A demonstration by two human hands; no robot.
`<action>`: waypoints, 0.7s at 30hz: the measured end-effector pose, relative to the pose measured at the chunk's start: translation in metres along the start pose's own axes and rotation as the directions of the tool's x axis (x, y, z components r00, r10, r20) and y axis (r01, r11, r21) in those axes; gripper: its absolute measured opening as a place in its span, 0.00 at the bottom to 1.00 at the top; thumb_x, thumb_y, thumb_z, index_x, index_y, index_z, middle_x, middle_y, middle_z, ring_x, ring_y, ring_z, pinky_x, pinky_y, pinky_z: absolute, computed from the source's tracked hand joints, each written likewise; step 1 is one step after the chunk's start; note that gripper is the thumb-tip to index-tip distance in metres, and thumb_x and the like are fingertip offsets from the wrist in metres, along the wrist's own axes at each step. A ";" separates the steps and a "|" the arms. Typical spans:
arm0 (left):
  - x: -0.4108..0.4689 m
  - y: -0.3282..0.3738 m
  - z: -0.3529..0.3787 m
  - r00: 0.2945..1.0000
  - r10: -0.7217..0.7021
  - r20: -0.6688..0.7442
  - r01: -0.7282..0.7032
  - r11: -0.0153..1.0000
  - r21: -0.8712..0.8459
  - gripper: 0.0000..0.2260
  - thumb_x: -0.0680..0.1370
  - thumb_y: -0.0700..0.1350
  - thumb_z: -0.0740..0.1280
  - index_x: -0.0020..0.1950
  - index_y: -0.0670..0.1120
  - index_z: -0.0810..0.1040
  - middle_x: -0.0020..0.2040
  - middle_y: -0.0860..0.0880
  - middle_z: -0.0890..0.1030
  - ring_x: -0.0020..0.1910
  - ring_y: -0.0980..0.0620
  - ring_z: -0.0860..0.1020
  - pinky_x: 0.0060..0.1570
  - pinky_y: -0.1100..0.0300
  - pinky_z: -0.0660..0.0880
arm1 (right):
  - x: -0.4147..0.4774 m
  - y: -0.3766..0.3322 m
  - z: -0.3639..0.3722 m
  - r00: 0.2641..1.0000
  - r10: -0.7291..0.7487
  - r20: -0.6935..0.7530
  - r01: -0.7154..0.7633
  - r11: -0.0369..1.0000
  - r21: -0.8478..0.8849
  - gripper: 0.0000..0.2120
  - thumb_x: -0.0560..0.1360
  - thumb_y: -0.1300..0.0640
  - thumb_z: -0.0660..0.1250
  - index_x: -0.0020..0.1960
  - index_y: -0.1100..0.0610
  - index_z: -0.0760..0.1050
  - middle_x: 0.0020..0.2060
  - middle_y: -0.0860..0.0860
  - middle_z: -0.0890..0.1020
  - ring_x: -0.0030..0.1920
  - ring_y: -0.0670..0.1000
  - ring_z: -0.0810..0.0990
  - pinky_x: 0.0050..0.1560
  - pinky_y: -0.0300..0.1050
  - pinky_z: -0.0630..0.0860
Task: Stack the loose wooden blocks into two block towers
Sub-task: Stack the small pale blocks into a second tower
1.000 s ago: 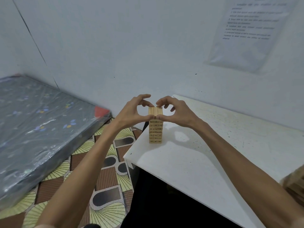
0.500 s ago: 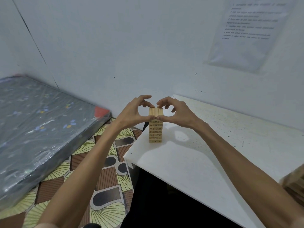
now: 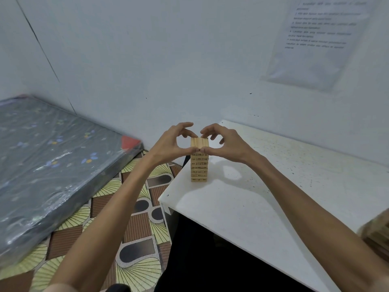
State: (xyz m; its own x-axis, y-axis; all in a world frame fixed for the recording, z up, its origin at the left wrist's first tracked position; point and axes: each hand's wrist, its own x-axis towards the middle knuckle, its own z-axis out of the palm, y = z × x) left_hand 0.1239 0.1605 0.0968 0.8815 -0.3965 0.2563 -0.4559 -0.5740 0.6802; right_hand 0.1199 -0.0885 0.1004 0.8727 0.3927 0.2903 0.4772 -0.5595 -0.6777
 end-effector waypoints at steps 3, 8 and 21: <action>0.001 0.002 0.001 1.000 -0.023 0.016 0.023 0.999 -0.030 0.40 0.67 0.64 0.73 0.76 0.52 0.68 0.59 0.64 0.82 0.62 0.55 0.76 0.69 0.48 0.71 | 0.001 0.001 0.001 1.000 0.002 0.009 -0.002 1.000 -0.004 0.24 0.74 0.47 0.78 0.66 0.45 0.75 0.56 0.38 0.82 0.57 0.44 0.78 0.51 0.36 0.72; 0.001 0.004 0.003 0.998 -0.055 0.035 0.058 0.993 -0.099 0.42 0.67 0.63 0.73 0.77 0.48 0.67 0.60 0.58 0.82 0.61 0.55 0.77 0.69 0.49 0.72 | 0.003 0.000 0.001 0.999 0.020 0.049 -0.019 0.999 -0.027 0.24 0.75 0.47 0.76 0.68 0.45 0.73 0.57 0.37 0.80 0.57 0.42 0.77 0.50 0.33 0.71; -0.002 0.007 0.004 0.996 -0.071 0.045 0.076 0.990 -0.121 0.41 0.69 0.64 0.72 0.77 0.48 0.68 0.61 0.58 0.81 0.62 0.55 0.77 0.69 0.48 0.73 | 0.001 -0.003 0.001 0.998 0.036 0.058 -0.035 0.999 -0.028 0.24 0.76 0.45 0.75 0.69 0.45 0.72 0.59 0.39 0.79 0.58 0.43 0.78 0.50 0.37 0.73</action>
State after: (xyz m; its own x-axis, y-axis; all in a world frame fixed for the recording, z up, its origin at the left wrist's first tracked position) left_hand 0.1184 0.1543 0.0987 0.9054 -0.3863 0.1759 -0.3691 -0.5120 0.7756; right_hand 0.1190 -0.0855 0.1022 0.8818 0.4142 0.2256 0.4494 -0.5927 -0.6684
